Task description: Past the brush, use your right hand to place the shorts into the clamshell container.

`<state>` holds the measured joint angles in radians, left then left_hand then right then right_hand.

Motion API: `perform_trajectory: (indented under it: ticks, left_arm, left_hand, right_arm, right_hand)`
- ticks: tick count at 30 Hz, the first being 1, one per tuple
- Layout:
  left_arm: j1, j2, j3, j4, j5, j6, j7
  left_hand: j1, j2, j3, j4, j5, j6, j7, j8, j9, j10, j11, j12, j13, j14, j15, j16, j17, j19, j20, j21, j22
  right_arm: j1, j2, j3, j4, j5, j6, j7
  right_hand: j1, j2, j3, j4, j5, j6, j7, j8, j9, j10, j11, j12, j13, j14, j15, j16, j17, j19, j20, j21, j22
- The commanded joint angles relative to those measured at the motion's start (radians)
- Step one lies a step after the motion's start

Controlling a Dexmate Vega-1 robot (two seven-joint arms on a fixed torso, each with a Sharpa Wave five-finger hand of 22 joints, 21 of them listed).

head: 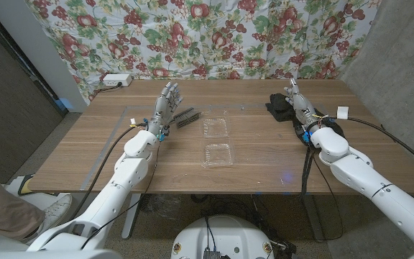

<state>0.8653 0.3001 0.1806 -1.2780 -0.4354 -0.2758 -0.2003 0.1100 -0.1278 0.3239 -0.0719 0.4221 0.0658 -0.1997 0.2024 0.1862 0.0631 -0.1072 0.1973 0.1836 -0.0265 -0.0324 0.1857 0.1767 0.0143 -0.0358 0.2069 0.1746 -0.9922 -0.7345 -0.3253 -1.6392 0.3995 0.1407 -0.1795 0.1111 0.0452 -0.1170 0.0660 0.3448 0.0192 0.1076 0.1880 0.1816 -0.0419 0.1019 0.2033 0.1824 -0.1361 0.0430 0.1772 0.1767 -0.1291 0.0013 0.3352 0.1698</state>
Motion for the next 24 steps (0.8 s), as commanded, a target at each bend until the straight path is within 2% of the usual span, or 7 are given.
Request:
perform_trajectory:
  ticks: [1,6,14,17,20,24]
  left_arm:
    - [0.01,0.032,0.002,-0.046,0.016,0.036,-0.004]
    - [0.032,0.051,0.003,-0.088,0.023,0.047,0.007]
    - [0.059,0.061,-0.004,-0.122,0.015,0.043,0.029]
    - [0.06,0.063,-0.001,-0.124,0.015,0.044,0.029]
    - [0.059,0.067,0.002,-0.124,0.019,0.04,0.031]
    - [0.065,0.072,-0.001,-0.134,0.021,0.041,0.045]
  left_hand:
    - [0.007,-0.002,0.001,-0.006,0.011,0.0,0.004,-0.001,0.003,-0.002,0.001,0.005,0.005,0.0,-0.081,-0.001,0.004,-0.003,-0.019,-0.001,0.001]
    - [0.008,-0.002,0.001,-0.007,0.011,0.002,0.005,-0.001,0.003,-0.001,0.002,0.006,0.005,-0.002,-0.08,-0.001,0.004,-0.003,-0.019,-0.002,0.001]
    - [0.008,-0.002,0.0,-0.009,0.012,0.004,0.007,0.0,0.003,-0.001,0.002,0.006,0.005,-0.003,-0.079,-0.001,0.003,-0.002,-0.019,-0.003,0.001]
    - [0.008,-0.002,0.0,-0.009,0.012,0.005,0.008,0.0,0.003,-0.002,0.003,0.006,0.005,-0.003,-0.078,-0.001,0.003,-0.002,-0.019,-0.003,0.001]
    - [0.009,-0.001,0.0,-0.01,0.012,0.006,0.008,0.0,0.003,-0.002,0.003,0.005,0.005,-0.004,-0.077,-0.001,0.003,-0.002,-0.018,-0.003,0.001]
    - [0.009,-0.001,-0.001,-0.011,0.012,0.005,0.008,-0.001,0.003,-0.003,0.004,0.005,0.005,-0.005,-0.077,-0.001,0.003,-0.001,-0.018,-0.004,0.001]
  right_arm:
    - [-0.002,-0.086,0.004,-0.069,-0.059,-0.086,0.012]
    - [-0.007,-0.122,0.011,-0.089,-0.073,-0.109,0.027]
    - [-0.018,-0.122,0.017,-0.096,-0.085,-0.1,0.014]
    - [-0.014,-0.129,0.012,-0.104,-0.098,-0.109,0.02]
    - [-0.006,-0.15,0.005,-0.119,-0.114,-0.131,0.039]
    - [-0.005,-0.17,0.0,-0.144,-0.139,-0.158,0.042]
  right_hand:
    - [0.022,0.002,0.001,-0.014,0.006,-0.011,0.005,0.006,0.003,-0.01,-0.001,-0.002,0.003,-0.011,0.003,-0.001,0.002,-0.01,-0.004,-0.006,0.005]
    - [0.04,0.006,0.007,-0.024,0.01,-0.016,0.003,0.006,0.003,-0.016,-0.002,-0.003,0.003,-0.02,0.002,-0.002,0.002,-0.015,-0.002,-0.014,0.005]
    - [0.053,0.009,0.011,-0.031,0.012,-0.019,0.001,0.007,0.003,-0.022,-0.004,-0.004,0.003,-0.027,0.001,-0.002,0.002,-0.017,-0.001,-0.021,0.005]
    - [0.061,0.012,0.014,-0.036,0.014,-0.015,-0.004,0.01,0.003,-0.022,-0.007,-0.003,0.003,-0.028,-0.002,0.0,0.002,-0.018,0.013,-0.025,0.005]
    - [0.072,0.017,0.018,-0.042,0.016,-0.018,-0.009,0.009,0.003,-0.026,-0.014,-0.002,0.003,-0.035,0.007,0.0,0.002,-0.026,0.039,-0.035,0.006]
    - [0.076,0.019,0.019,-0.044,0.017,-0.022,-0.012,0.008,0.004,-0.031,-0.021,-0.003,0.003,-0.039,0.008,0.0,0.003,-0.031,0.045,-0.04,0.006]
